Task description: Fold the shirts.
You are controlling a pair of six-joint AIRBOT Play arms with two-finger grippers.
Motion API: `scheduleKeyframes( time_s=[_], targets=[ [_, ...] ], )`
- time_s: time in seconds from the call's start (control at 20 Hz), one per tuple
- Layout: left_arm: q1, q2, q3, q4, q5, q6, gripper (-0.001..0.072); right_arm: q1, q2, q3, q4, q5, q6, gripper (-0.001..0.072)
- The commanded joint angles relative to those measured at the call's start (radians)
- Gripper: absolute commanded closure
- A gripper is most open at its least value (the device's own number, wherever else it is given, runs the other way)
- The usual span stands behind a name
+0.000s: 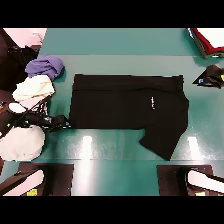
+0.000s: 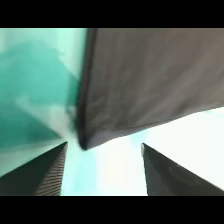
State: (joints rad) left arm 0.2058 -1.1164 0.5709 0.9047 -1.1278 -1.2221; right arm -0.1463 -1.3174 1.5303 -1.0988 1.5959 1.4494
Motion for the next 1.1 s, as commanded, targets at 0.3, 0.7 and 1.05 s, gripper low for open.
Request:
scheduleKeyframes(
  time_s=[0.3, 0.7, 1.05],
  targets=[
    [-0.001, 0.01, -0.04, -0.125, 0.072, 0.056, 0.0583, -0.012, 0.011, -0.023, -0.002, 0.012, -0.002, 0.0397],
    [-0.001, 0.01, 0.041, -0.128, 0.079, 0.06, 0.0683, -0.28, 0.208, -0.633, -0.003, -0.095, -0.02, 0.0269],
    [-0.001, 0.01, 0.115, -0.154, 0.06, 0.06, 0.0683, -0.346, 0.217, -0.976, 0.031, -0.267, -0.099, 0.0262]
  ],
)
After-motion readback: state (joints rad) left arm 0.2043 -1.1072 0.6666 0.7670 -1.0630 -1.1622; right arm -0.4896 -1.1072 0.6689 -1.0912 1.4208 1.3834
